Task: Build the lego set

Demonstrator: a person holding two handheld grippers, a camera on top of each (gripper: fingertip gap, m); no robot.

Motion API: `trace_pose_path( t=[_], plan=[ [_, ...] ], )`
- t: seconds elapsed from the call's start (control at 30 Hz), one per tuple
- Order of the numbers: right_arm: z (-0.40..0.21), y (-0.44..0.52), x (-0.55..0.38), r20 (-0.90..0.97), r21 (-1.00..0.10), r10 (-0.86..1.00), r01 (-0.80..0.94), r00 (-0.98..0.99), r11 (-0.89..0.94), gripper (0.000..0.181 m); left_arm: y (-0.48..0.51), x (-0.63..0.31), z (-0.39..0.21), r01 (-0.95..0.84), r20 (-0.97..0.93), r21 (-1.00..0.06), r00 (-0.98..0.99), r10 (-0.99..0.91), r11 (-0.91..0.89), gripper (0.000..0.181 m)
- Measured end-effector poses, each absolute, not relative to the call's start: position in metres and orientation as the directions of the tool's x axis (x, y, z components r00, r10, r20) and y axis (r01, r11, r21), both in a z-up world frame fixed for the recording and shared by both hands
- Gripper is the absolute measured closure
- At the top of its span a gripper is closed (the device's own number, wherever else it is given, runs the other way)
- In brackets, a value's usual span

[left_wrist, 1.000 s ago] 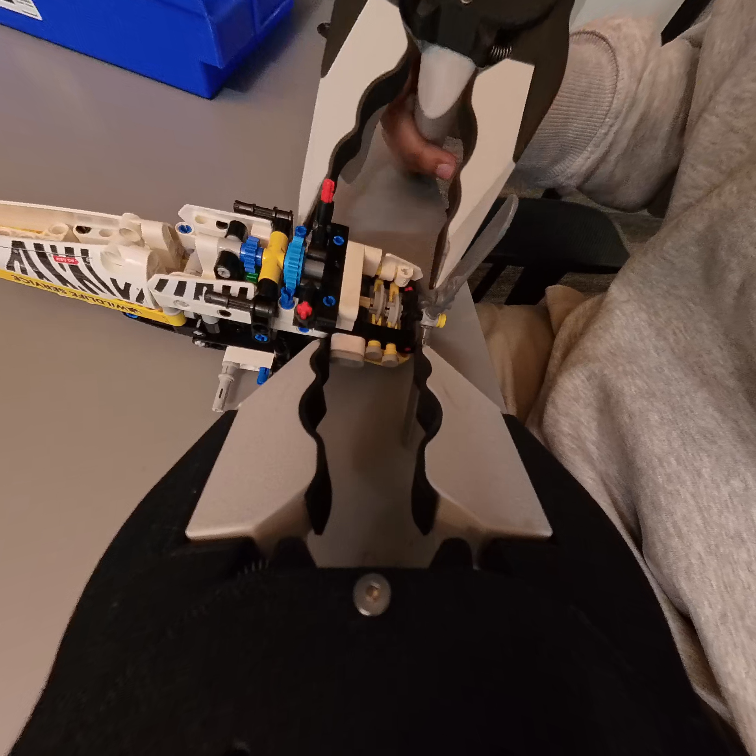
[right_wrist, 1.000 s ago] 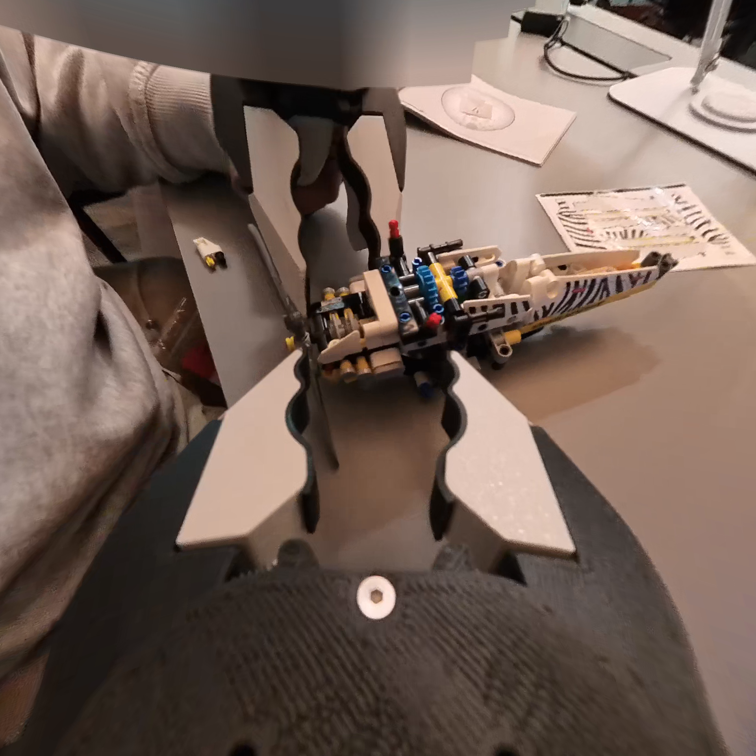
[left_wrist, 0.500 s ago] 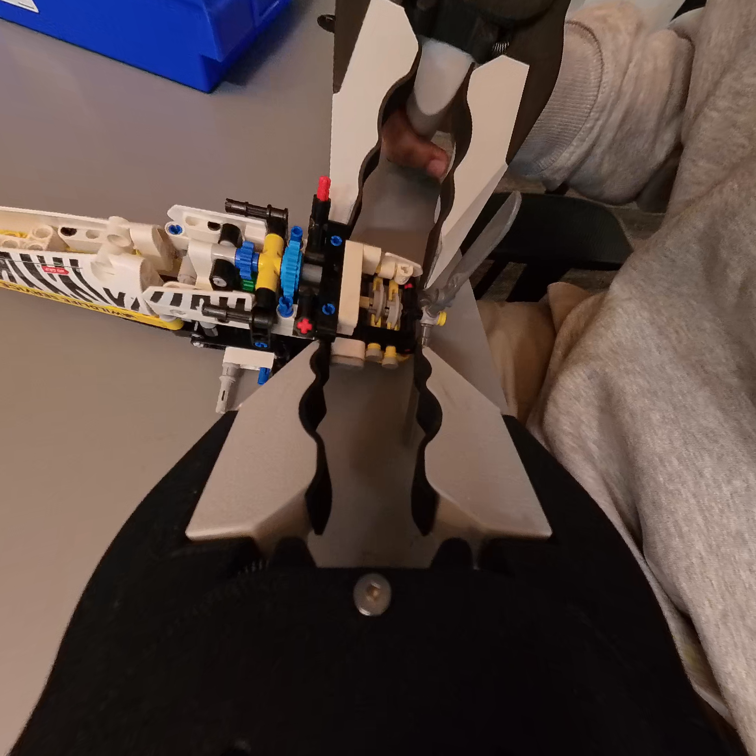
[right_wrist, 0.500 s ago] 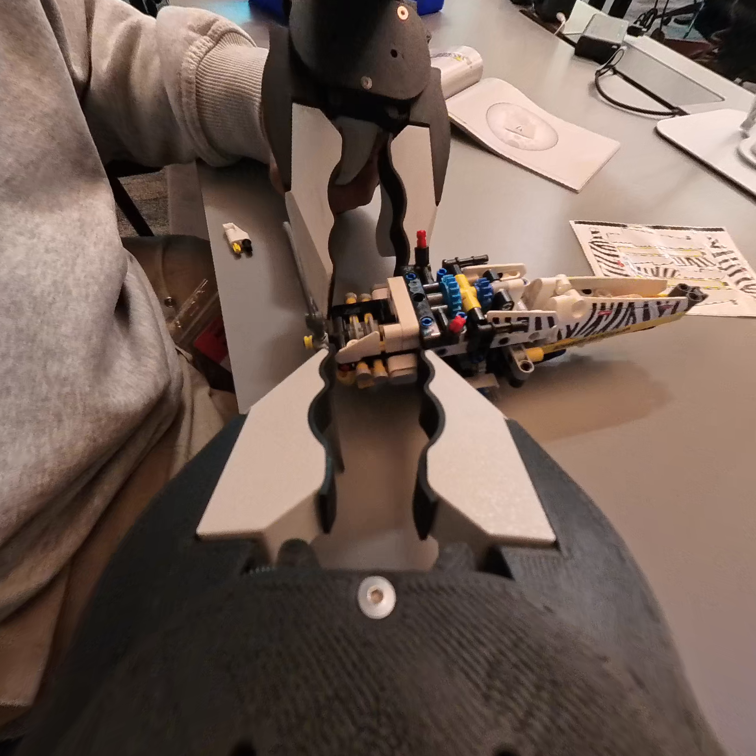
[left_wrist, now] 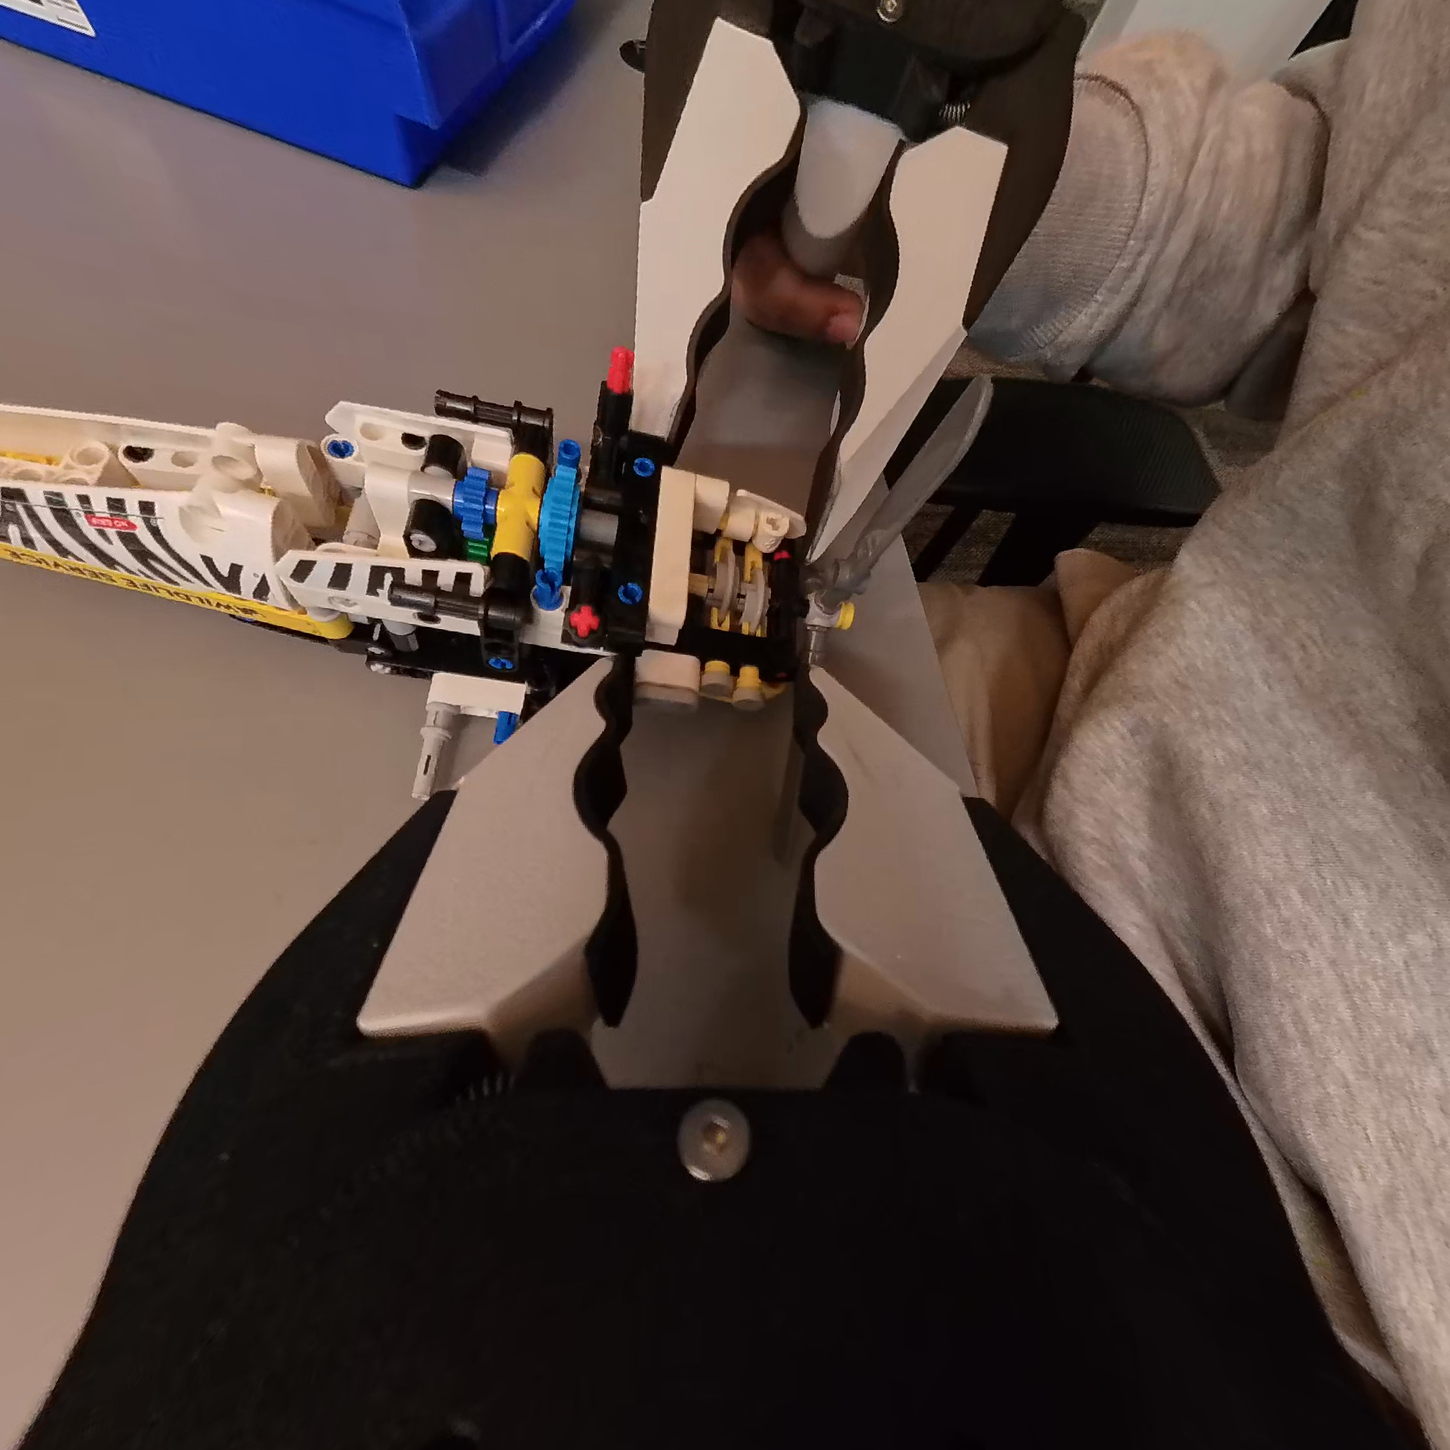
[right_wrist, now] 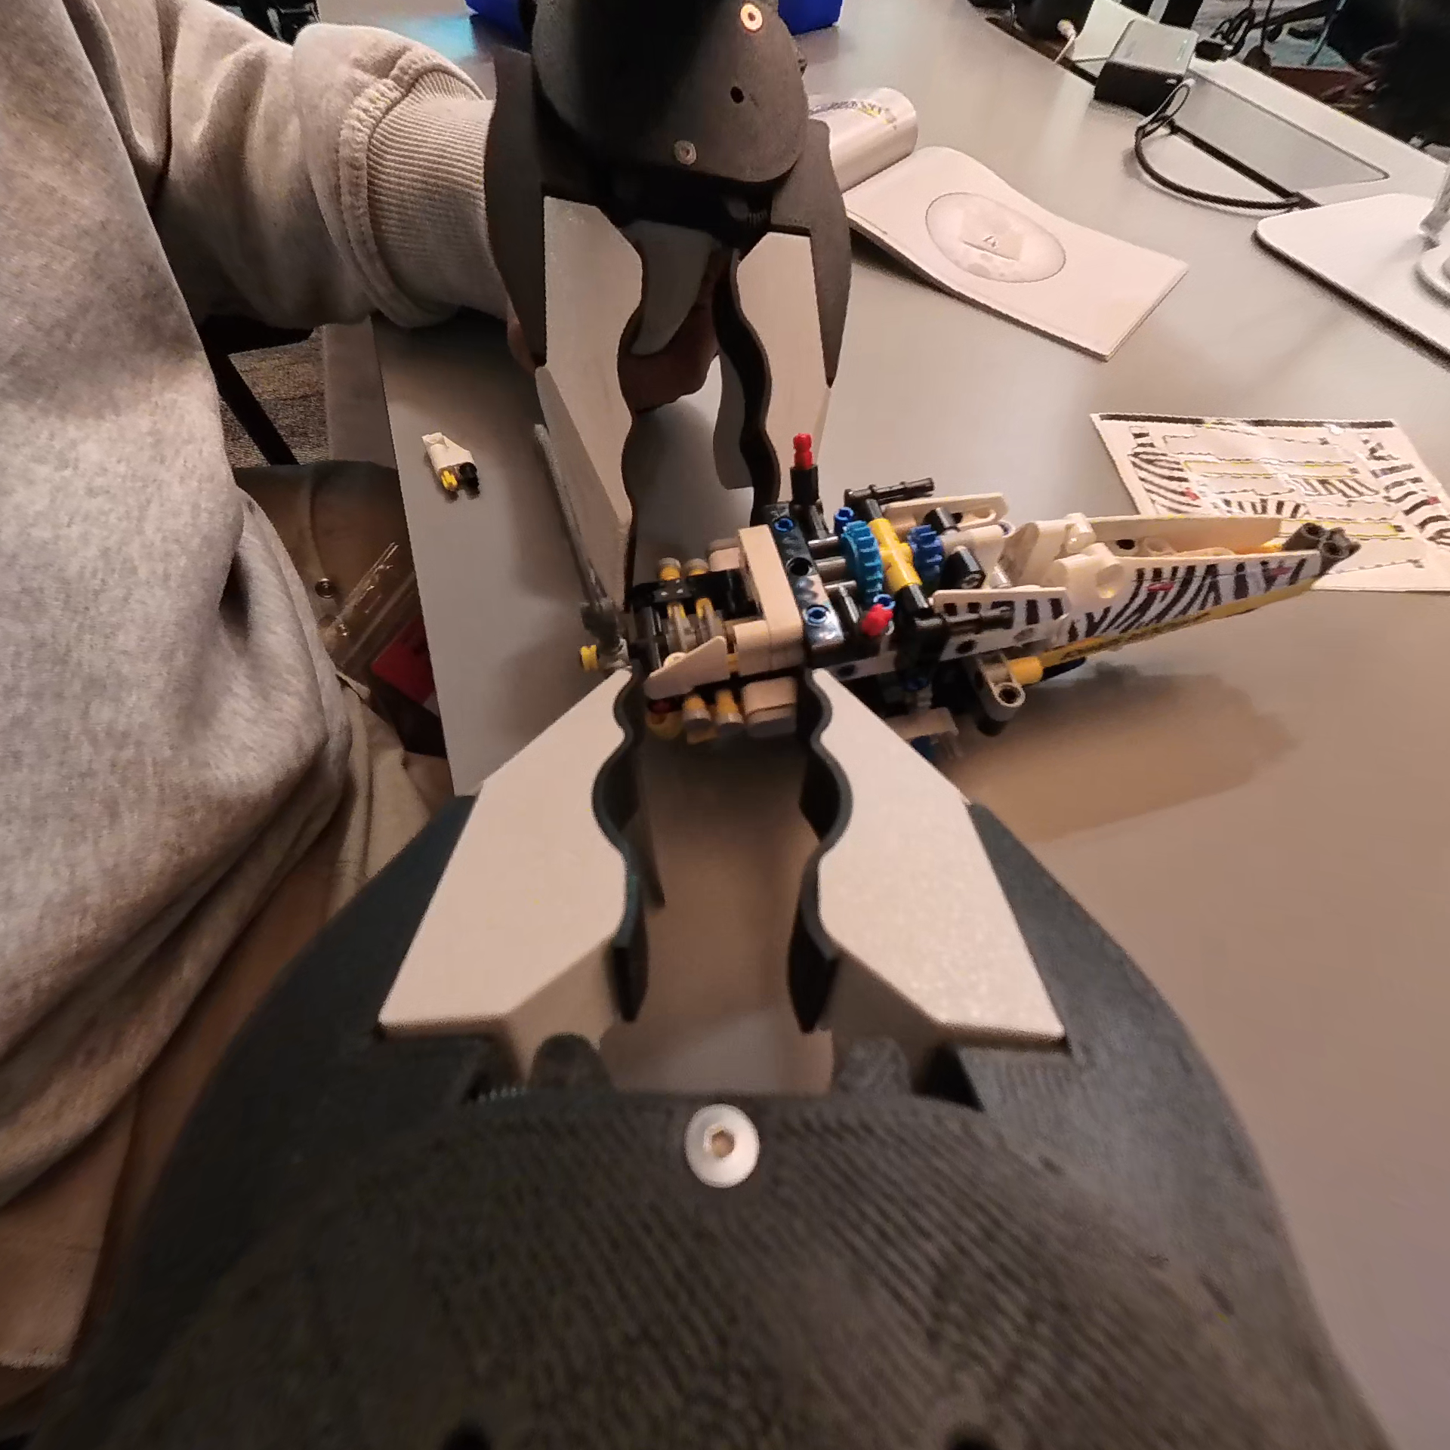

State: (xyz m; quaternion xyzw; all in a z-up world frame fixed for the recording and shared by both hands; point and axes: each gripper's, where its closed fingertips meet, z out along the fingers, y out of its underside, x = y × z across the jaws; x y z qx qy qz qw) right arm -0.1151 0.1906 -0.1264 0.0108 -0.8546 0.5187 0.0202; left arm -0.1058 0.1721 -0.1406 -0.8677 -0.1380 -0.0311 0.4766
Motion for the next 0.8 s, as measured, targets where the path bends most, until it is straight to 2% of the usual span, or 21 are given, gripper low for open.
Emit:
trace_pose_path(
  t=[0.7, 0.73, 0.77, 0.8],
  plan=[
    [-0.124, 0.191, -0.116, 0.033, -0.892, 0.020, -0.020, -0.999, 0.452, 0.147, 0.172, -0.107, -0.140, 0.273, 0.183, -0.818, 0.958, 0.220, -0.507, 0.142],
    [-0.122, 0.193, -0.117, 0.043, -0.897, 0.028, -0.026, -0.999, 0.442, 0.175, 0.169, -0.115, -0.141, 0.271, 0.150, -0.820, 0.952, 0.267, -0.503, 0.149],
    [-0.127, 0.196, -0.121, 0.076, -0.882, 0.049, -0.044, -0.996, 0.470, 0.176, 0.169, -0.112, -0.138, 0.258, 0.154, -0.827, 0.959, 0.240, -0.500, 0.149],
    [-0.130, 0.199, -0.126, 0.091, -0.871, 0.065, -0.048, -0.994, 0.489, 0.179, 0.168, -0.114, -0.136, 0.259, 0.152, -0.834, 0.957, 0.249, -0.487, 0.163]
  ],
)
